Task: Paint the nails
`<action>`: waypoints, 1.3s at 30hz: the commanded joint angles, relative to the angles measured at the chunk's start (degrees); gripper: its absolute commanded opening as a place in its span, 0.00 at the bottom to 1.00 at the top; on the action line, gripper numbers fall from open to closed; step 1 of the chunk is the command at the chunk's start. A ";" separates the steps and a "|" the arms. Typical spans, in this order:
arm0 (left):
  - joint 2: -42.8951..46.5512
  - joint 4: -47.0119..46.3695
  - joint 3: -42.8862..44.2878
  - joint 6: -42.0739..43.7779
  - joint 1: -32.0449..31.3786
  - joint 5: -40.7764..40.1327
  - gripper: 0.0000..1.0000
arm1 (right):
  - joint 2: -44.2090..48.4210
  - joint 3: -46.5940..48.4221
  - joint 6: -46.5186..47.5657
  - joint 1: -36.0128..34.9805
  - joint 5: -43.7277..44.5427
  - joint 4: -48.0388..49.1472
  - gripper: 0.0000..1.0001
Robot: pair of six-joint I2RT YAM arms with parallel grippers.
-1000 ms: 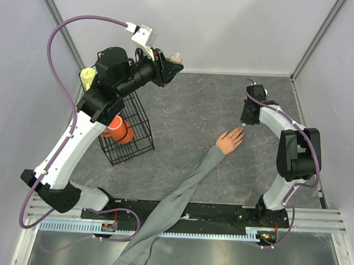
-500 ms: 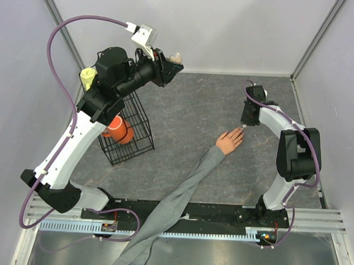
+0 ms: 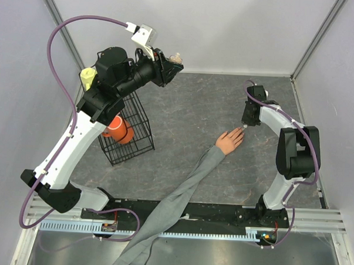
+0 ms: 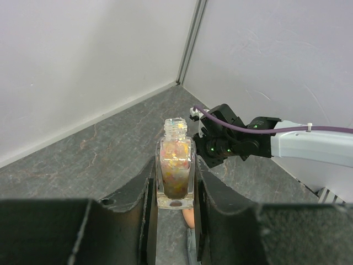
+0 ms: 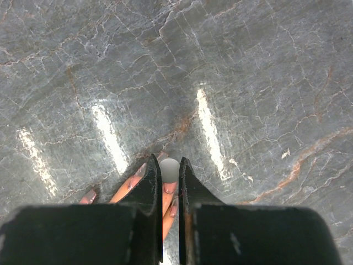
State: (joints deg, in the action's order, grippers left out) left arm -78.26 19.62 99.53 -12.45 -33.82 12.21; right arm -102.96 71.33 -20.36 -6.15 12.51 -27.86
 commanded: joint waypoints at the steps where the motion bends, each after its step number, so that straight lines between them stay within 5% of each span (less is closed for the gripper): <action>1: 0.47 -2.30 1.28 -0.82 0.34 0.62 0.02 | -1.63 3.29 -0.47 0.09 -0.29 0.96 0.00; 39: 1.79 -0.72 1.11 -1.17 0.43 2.20 0.02 | -3.04 9.52 0.23 0.44 3.57 -0.17 0.00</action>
State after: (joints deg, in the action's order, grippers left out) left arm -78.26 19.77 99.53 -12.43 -33.80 12.40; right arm -106.04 77.08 -20.34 -5.93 13.56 -27.55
